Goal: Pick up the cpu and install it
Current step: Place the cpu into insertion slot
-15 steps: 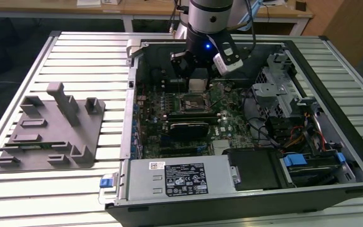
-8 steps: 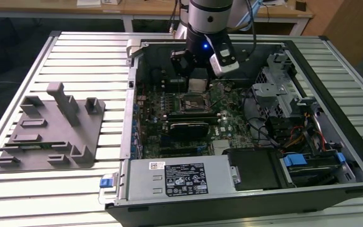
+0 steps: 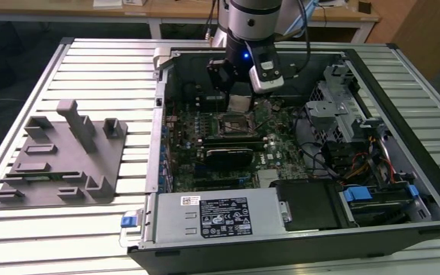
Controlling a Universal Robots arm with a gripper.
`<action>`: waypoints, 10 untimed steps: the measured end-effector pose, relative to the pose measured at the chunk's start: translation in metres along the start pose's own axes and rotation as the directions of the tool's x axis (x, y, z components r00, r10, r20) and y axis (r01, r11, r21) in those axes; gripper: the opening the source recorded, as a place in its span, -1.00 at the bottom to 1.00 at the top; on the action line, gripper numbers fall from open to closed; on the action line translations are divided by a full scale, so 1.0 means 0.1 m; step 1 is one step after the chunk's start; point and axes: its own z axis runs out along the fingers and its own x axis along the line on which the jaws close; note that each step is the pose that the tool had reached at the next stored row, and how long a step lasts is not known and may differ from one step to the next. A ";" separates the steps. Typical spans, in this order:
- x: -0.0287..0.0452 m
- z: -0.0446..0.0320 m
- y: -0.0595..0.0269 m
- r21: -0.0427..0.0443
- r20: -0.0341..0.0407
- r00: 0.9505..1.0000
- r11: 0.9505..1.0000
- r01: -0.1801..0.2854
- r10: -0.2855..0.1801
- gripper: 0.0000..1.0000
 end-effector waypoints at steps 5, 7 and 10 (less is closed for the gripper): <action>0.000 0.000 0.000 0.000 0.005 0.996 0.996 -0.085 0.085 0.08; 0.000 0.001 0.000 -0.001 0.007 0.993 0.993 -0.120 0.120 0.08; 0.000 0.002 0.000 -0.001 0.010 0.985 0.985 -0.172 0.172 0.08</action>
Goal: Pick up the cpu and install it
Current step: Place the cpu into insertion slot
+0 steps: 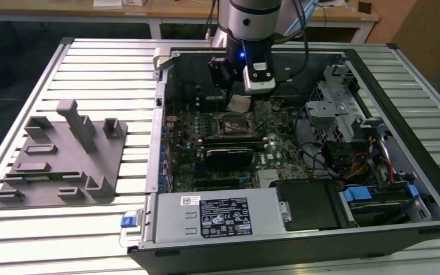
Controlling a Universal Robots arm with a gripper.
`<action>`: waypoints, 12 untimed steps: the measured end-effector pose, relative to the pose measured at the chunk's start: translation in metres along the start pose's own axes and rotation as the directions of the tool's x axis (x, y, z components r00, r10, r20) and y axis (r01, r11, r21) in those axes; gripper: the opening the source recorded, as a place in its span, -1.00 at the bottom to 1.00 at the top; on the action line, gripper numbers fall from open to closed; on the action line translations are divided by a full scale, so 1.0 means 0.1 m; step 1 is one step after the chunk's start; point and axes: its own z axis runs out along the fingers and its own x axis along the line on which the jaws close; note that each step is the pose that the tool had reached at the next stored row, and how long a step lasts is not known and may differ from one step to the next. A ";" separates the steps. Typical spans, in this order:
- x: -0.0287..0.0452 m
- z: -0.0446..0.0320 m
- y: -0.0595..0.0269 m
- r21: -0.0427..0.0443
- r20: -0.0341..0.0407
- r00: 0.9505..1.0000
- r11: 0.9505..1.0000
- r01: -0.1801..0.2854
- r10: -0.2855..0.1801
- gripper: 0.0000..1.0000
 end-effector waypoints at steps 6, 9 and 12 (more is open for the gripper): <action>0.000 0.001 0.000 0.000 0.006 0.995 0.995 -0.101 0.101 0.08; 0.000 0.002 0.000 -0.001 0.009 0.988 0.988 -0.151 0.151 0.08; 0.000 0.004 0.000 -0.001 0.012 0.980 0.980 -0.201 0.201 0.08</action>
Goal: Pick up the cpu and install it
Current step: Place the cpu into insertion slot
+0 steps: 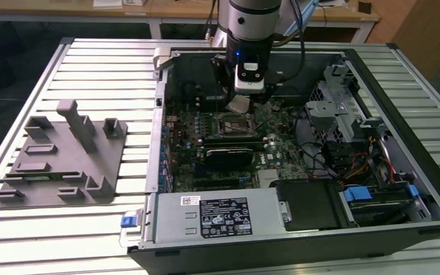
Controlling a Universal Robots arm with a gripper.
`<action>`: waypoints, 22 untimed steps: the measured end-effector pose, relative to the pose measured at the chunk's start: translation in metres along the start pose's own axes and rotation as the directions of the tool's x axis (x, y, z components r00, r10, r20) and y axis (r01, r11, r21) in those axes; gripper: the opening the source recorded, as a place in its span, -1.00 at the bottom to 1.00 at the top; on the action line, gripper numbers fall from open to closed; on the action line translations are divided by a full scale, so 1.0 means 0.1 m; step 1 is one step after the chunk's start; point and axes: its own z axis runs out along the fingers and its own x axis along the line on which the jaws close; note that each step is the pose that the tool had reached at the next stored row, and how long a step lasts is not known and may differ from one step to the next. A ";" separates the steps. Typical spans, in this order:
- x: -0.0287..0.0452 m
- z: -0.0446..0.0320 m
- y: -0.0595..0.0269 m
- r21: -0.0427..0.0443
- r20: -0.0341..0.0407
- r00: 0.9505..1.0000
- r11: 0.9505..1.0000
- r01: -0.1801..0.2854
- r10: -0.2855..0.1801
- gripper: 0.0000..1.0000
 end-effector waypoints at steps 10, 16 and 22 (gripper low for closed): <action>0.000 0.005 -0.001 -0.001 0.010 0.984 0.984 -0.179 0.179 0.08; 0.000 0.009 -0.001 -0.003 0.016 0.959 0.959 -0.284 0.284 0.08; 0.000 0.013 -0.001 -0.005 0.022 0.922 0.922 -0.387 0.387 0.08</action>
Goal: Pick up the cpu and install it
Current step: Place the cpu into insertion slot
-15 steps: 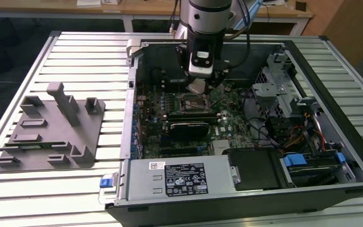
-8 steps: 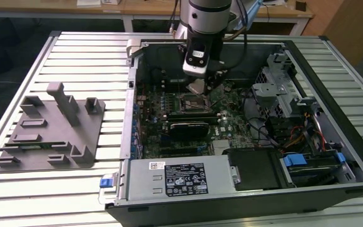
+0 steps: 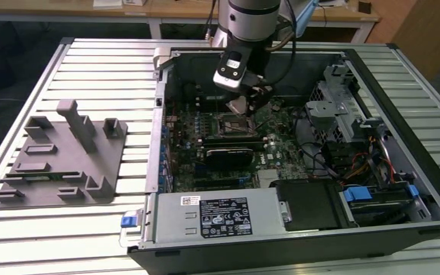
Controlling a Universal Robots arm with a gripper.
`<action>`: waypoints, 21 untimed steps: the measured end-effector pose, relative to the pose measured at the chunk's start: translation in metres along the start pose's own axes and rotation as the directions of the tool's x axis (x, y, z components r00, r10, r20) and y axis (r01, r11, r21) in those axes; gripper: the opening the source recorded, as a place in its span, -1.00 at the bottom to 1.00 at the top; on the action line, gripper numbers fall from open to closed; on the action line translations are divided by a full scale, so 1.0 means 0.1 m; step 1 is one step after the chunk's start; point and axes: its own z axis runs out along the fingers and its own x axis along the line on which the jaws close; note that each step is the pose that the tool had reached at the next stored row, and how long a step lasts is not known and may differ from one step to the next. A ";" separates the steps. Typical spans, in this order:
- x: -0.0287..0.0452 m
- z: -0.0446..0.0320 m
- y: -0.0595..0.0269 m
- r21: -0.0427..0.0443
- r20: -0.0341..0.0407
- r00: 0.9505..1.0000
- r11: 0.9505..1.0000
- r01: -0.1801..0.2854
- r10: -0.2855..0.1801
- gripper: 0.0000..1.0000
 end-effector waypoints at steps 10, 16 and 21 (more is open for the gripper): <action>0.000 0.009 0.000 -0.001 0.010 0.983 0.984 -0.181 0.181 0.08; 0.000 0.016 -0.001 -0.003 0.017 0.958 0.958 -0.286 0.286 0.08; 0.000 0.026 -0.001 -0.005 0.022 0.928 0.928 -0.373 0.373 0.08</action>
